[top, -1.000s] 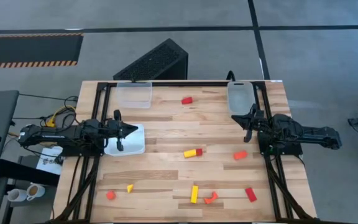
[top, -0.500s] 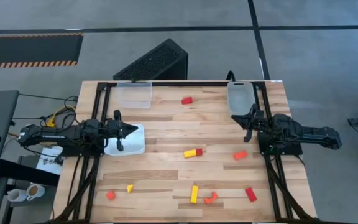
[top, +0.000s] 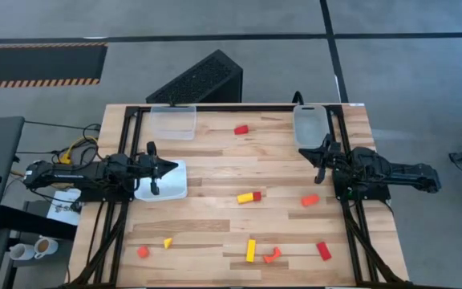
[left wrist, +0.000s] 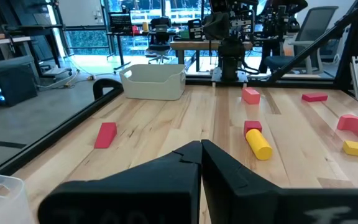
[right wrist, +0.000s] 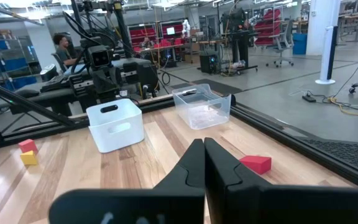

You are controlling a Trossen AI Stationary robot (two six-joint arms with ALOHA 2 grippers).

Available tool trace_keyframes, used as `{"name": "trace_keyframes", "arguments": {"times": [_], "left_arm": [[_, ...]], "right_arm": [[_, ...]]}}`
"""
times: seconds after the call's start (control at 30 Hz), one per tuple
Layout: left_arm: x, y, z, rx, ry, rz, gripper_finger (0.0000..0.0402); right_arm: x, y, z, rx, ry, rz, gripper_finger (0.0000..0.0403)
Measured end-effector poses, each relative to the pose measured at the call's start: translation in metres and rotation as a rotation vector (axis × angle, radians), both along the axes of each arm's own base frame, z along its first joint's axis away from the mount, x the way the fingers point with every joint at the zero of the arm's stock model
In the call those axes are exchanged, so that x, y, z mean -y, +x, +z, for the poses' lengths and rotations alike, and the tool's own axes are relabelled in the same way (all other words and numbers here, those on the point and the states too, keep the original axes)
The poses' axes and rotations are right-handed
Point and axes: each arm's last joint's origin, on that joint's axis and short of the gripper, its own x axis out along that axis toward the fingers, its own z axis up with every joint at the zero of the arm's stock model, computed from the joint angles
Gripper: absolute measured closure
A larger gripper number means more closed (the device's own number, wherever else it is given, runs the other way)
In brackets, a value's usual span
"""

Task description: Sort & place blocks by color

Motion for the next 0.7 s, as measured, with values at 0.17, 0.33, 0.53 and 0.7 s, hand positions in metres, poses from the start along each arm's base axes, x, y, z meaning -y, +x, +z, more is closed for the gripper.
{"name": "trace_keyframes", "arguments": {"times": [0.17, 0.33, 0.53, 0.7], "left_arm": [[0.000, 0.000, 0.000, 0.000, 0.006, -0.001, 0.0401], [0.000, 0.000, 0.000, 0.000, 0.000, 0.000, 0.0401], [0.000, 0.000, 0.008, 0.076, 0.040, 0.001, 0.0401], [0.000, 0.000, 0.017, 0.174, 0.028, 0.004, 0.0401]], "right_arm": [[0.000, 0.000, 0.000, 0.000, 0.000, 0.000, 0.0392], [0.000, 0.000, 0.000, -0.001, 0.000, 0.000, 0.0392], [0.000, 0.000, 0.000, 0.000, 0.000, -0.001, 0.0392], [0.000, 0.000, 0.000, 0.000, 0.000, 0.000, 0.0392]]}}
